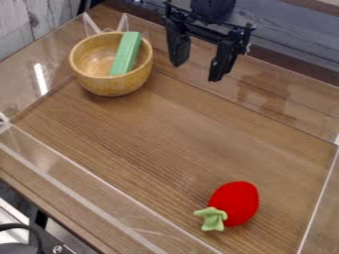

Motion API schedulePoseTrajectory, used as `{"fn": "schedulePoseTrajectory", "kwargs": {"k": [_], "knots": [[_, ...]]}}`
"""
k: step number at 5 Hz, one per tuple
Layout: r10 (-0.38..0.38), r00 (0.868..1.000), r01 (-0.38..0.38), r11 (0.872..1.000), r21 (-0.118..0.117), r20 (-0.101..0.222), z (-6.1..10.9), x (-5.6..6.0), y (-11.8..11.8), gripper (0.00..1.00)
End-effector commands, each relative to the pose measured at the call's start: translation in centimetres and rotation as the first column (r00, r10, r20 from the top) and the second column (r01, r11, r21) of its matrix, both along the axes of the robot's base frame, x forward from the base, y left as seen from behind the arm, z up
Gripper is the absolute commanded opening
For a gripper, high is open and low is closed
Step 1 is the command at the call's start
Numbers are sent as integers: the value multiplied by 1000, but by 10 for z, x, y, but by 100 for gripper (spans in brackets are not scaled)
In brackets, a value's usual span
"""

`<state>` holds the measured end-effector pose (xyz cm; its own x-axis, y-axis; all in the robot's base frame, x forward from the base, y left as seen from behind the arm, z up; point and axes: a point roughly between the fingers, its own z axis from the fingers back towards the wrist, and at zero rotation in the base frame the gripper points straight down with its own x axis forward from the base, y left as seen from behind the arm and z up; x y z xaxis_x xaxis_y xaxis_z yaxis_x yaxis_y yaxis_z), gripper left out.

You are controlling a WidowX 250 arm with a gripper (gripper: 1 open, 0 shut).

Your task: Move the red object to the left side of the table

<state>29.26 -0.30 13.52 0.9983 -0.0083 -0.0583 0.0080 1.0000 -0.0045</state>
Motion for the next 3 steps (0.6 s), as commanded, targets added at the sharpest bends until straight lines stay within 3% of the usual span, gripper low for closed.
{"fn": "schedulePoseTrajectory", "kwargs": {"k": [1,2,3], "knots": [[-19,999,19,1000,-3,-26,-9,-6,-5,100],[-232,972,231,973,-20,-48,-21,-27,-24,100],[-414,909,413,910,-35,-51,-32,-47,-44,100]]}}
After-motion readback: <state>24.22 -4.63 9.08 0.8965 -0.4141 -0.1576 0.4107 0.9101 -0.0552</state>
